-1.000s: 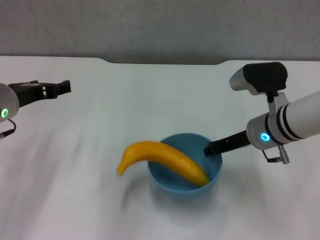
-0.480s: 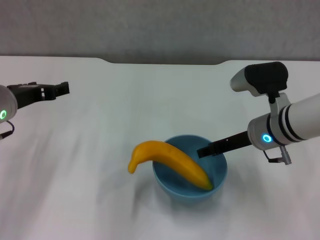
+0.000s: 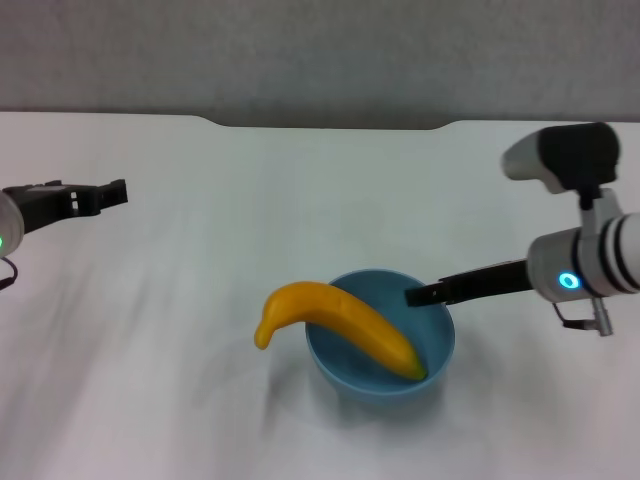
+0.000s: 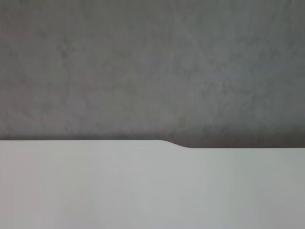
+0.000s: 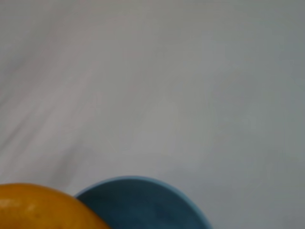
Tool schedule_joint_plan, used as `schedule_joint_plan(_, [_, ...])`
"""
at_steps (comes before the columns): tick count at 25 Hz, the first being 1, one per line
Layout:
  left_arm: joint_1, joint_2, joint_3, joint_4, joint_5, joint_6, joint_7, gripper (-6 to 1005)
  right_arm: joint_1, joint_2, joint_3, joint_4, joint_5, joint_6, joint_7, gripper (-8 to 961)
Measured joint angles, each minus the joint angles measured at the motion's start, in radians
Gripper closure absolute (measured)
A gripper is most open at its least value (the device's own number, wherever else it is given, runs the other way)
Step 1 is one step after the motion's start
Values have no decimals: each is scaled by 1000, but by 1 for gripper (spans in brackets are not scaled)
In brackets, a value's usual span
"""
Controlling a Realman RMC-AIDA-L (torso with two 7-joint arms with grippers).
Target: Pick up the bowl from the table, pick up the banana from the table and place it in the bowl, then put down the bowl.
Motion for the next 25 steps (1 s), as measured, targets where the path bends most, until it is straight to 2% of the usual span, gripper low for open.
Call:
schedule_joint_plan(2, [3, 1, 0, 0, 0, 0, 0, 101, -50, -1, 4, -68, -5, -3, -2, 140])
schedule_joint_plan(6, [12, 1, -5, 1, -3, 3, 1, 102, -140, -2, 28, -187, -2, -27, -35, 139])
schedule_joint_plan(11, [32, -3, -11, 2, -10, 44, 2, 104, -251, 3, 52, -277, 126, -117, -202, 138])
schedule_joint_plan(16, [42, -3, 2, 51, -95, 82, 52, 106, -336, 5, 46, -250, 420, -223, -499, 143])
schedule_joint_plan(20, [34, -1, -12, 128, -293, 85, 198, 106, -373, 7, 44, -173, 716, -257, -849, 149])
schedule_joint_plan(21, [32, -1, -14, 148, -352, 88, 254, 106, -381, 7, 43, -117, 891, -248, -1013, 150])
schedule_joint_plan(22, [32, -1, -15, 160, -394, 90, 301, 106, -381, 7, 43, -117, 891, -248, -1013, 150])
schedule_joint_plan(25, [32, -3, -16, 189, -522, 93, 462, 106, -383, 6, 42, -16, 1126, -192, -1219, 150])
